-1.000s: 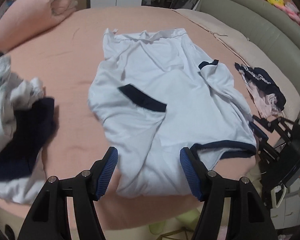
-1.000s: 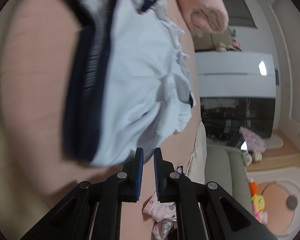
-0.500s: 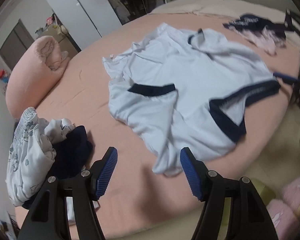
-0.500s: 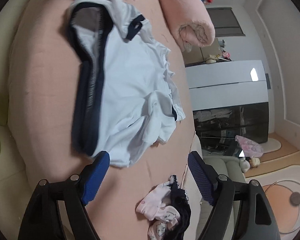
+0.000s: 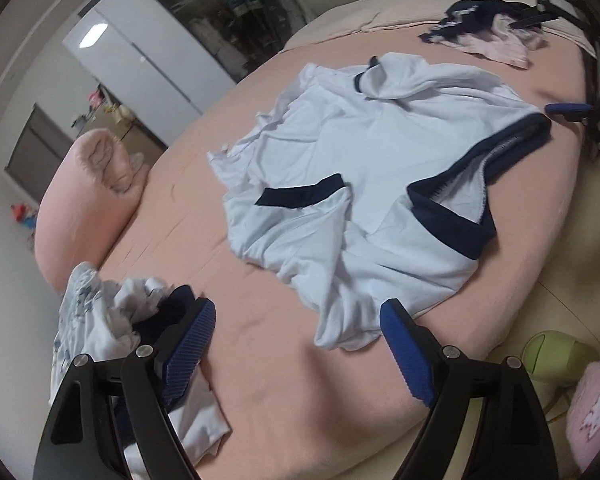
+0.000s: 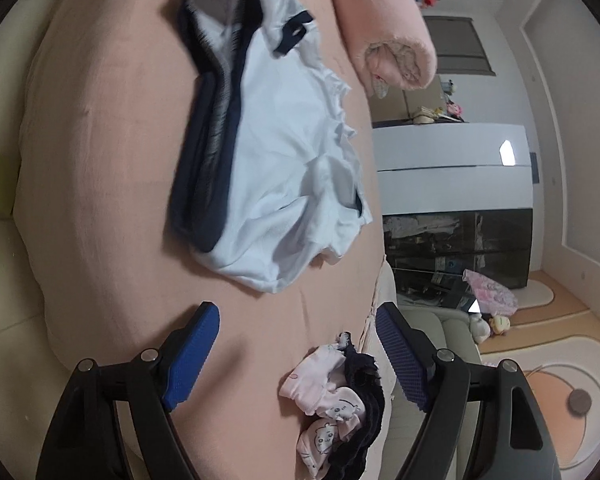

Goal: Fold clothes

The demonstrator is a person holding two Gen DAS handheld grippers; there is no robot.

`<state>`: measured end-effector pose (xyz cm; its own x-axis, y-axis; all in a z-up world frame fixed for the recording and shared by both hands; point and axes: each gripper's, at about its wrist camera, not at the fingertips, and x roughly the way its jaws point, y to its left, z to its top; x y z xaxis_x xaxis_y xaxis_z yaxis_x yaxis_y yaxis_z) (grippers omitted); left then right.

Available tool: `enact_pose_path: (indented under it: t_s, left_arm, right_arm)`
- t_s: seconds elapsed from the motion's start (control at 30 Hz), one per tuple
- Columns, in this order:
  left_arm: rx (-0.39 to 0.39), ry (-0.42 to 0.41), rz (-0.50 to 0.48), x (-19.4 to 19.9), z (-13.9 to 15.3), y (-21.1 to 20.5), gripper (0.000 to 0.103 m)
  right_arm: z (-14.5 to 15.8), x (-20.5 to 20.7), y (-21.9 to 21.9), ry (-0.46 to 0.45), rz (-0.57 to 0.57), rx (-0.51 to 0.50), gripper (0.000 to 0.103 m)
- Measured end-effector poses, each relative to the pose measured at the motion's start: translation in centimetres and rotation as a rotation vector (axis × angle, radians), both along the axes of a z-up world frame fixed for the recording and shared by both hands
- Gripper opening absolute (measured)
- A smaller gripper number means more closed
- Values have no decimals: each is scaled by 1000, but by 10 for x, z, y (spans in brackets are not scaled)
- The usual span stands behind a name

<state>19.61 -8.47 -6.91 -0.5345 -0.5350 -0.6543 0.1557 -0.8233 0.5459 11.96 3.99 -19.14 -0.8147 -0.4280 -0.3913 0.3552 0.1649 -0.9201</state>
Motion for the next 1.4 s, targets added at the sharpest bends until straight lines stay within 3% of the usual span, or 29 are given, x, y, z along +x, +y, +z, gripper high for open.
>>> enact_pose_path:
  t_s: [0.2,0.33,0.6,0.87,1.07,1.17,1.33,1.4]
  left_arm:
    - [-159,-49,-73,-5,-20,8,84]
    - [-202,-72,-113,-10,-29,12,84]
    - [-161,-61,-119,-17,-23,11,84]
    - [-151,-52,-113,-29,-28,9,84]
    - [-145,-40,-96,-44,-27,3,84]
    - [-172,-48,-99,-51,-30,3,84]
    - [-150,-50,-79,-62,-30,-4,86]
    - [-136,-43,-57,-64,-30,-9,91]
  right_arm:
    - [-14,1,-6,76,50,3,80]
    - [-18,0,-15,91,83,5,81]
    - [-21,4,-16,114,125,38,81]
    - [-19,4,-15,108,119,-3,85]
    - [-8,-6,-23,85,66,-56,101]
    - [-4,-9,-26,64,63,-72,102]
    - [3,-15,-41,155,87,-110,102]
    - [5,-19,-51,178,87,-113,102]
